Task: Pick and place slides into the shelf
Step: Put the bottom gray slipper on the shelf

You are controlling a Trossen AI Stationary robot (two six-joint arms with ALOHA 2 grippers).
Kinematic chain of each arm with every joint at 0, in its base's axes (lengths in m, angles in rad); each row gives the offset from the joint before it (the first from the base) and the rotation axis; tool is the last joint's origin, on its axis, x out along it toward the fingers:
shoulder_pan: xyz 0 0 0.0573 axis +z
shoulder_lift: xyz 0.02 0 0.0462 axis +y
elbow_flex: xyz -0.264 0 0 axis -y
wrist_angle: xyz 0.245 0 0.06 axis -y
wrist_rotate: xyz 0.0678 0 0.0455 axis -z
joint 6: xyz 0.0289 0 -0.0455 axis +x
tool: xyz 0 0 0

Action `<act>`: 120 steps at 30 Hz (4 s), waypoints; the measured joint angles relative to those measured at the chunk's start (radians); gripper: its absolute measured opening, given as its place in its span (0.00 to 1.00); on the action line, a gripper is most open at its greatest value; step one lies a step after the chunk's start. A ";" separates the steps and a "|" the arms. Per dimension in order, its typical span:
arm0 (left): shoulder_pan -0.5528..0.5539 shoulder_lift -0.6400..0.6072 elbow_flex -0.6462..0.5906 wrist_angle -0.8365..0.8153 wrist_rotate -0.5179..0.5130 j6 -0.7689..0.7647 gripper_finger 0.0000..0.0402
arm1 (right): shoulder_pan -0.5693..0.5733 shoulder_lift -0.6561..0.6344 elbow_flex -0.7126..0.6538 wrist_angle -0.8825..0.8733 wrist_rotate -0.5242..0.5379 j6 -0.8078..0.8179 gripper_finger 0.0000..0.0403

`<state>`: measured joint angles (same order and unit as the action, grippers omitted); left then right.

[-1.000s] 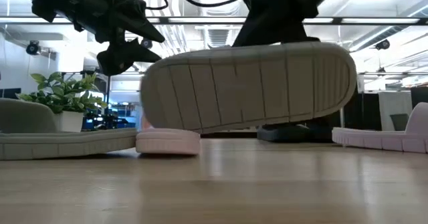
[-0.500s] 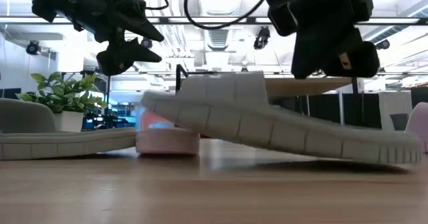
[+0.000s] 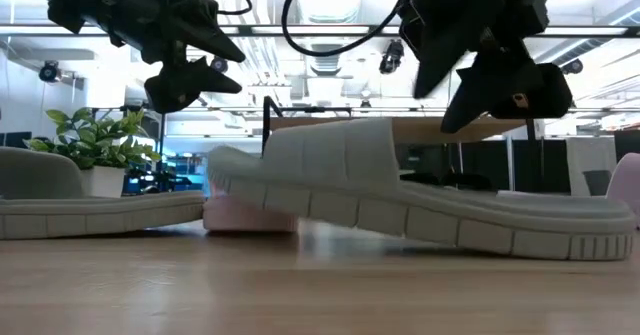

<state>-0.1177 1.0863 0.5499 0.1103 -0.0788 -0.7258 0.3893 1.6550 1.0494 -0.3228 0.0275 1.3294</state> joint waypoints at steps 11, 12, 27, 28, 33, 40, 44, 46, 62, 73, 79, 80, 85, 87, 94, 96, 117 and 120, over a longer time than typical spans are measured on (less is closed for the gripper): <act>0.000 0.000 0.000 0.000 0.000 0.001 0.43 | -0.018 0.000 -0.062 0.156 0.038 0.099 0.52; 0.000 0.000 0.000 0.000 0.000 0.001 0.43 | -0.017 0.000 -0.066 0.170 0.044 0.105 0.52; 0.000 0.000 -0.001 -0.043 0.000 0.001 0.43 | -0.049 0.115 -0.050 0.261 0.098 0.118 0.52; 0.000 0.000 -0.001 -0.043 0.000 0.001 0.43 | -0.049 0.120 -0.045 0.260 0.098 0.118 0.52; 0.000 0.000 -0.001 -0.046 0.000 0.001 0.43 | -0.050 0.126 -0.035 0.264 0.105 0.112 0.51; 0.000 0.000 -0.001 -0.047 -0.005 0.008 0.43 | -0.057 0.134 -0.025 0.301 0.105 0.083 0.38; 0.000 0.000 -0.001 -0.047 -0.006 0.008 0.43 | -0.069 0.135 -0.025 0.307 0.105 0.079 0.24; 0.000 0.000 -0.001 -0.048 -0.006 0.008 0.43 | -0.074 0.135 -0.025 0.308 0.106 0.067 0.17; 0.000 0.000 -0.001 -0.052 -0.007 0.009 0.43 | -0.076 -0.074 -0.004 0.239 0.390 0.066 0.03; 0.000 0.000 -0.011 -0.050 -0.008 0.009 0.43 | -0.106 -0.285 -0.006 -0.152 0.985 0.511 0.03; 0.000 0.000 -0.023 -0.048 -0.008 0.009 0.43 | -0.233 -0.324 -0.007 -0.137 1.119 0.556 0.03; 0.000 0.000 -0.025 -0.046 -0.008 0.009 0.43 | -0.268 -0.325 -0.007 -0.132 1.111 0.557 0.03; 0.000 0.000 -0.029 -0.040 -0.008 0.001 0.43 | -0.449 -0.303 -0.008 -0.008 0.953 0.601 0.03; 0.000 0.000 -0.030 -0.040 -0.008 0.001 0.43 | -0.506 -0.285 -0.008 0.095 0.901 0.551 0.03; 0.000 0.000 -0.030 -0.038 -0.008 -0.002 0.43 | -0.614 -0.198 -0.008 0.396 0.853 0.399 0.03; 0.000 0.000 -0.030 -0.038 -0.008 -0.002 0.43 | -0.626 -0.169 -0.008 0.386 0.819 0.470 0.03; 0.000 0.000 -0.033 -0.036 -0.017 -0.001 0.43 | -0.647 -0.107 -0.006 0.379 0.709 0.447 0.24; 0.000 0.000 -0.033 -0.036 -0.027 -0.001 0.43 | -0.648 -0.111 -0.006 0.378 0.708 0.460 0.30</act>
<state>-0.1181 1.0866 0.5167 0.0741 -0.1059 -0.7269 -0.2587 1.5438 1.0433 0.0550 0.7356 1.7898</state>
